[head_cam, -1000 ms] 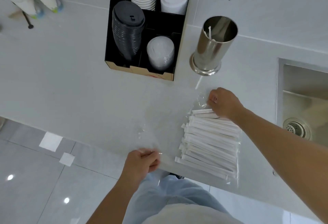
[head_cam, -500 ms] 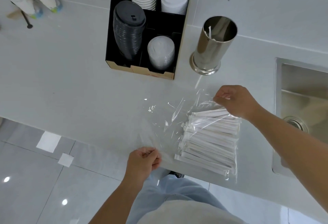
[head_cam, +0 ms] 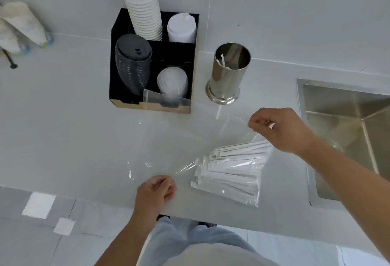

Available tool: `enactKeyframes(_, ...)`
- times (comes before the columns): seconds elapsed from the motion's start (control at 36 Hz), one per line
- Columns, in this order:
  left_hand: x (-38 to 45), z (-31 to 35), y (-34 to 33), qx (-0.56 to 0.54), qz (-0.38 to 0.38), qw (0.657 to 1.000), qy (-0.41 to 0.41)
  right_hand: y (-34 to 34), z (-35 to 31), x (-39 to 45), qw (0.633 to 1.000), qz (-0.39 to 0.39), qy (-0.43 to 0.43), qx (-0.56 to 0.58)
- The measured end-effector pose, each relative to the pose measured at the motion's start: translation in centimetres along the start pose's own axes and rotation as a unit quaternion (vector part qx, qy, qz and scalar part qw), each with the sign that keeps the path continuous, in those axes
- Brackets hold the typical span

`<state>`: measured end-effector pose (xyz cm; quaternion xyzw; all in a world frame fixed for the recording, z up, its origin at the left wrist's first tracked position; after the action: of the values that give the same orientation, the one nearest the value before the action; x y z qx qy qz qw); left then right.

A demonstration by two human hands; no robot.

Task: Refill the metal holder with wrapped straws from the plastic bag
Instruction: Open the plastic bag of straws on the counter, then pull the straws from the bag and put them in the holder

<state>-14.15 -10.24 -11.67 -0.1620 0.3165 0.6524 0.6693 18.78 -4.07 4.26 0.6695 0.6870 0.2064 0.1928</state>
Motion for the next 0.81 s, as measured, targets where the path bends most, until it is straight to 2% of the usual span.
enactKeyframes(0.14,1.7,2.8,-0.5,0.008,-0.015,1.000,-0.020,1.3,-2.8,-0.8,0.998,0.054,0.026,-0.031)
enactKeyframes(0.42,5.0,6.7,-1.6,0.005,-0.058,0.997,-0.041,3.0,-9.0,-0.8,0.987,0.059,0.099,-0.114)
enactKeyframes(0.64,5.9,11.8,-2.7,-0.019,-0.106,0.992,-0.070,5.8,-14.7,0.2,0.969,0.096,0.139,-0.180)
enactKeyframes(0.81,5.7,16.5,-3.8,-0.101,-0.164,0.977,-0.090,7.8,-19.2,1.3,0.955,0.116,0.166,-0.218)
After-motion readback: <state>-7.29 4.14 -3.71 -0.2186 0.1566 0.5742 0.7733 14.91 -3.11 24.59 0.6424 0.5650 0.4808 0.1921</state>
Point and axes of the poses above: each hand's wrist, its own x-axis towards the middle knuckle, its own y-axis out of the back of the hand, z = x × y, the point moved 9 cm from there along x, towards the middle knuckle, and after that the axes turned 13 degrees about x, right-handed, at the moved point
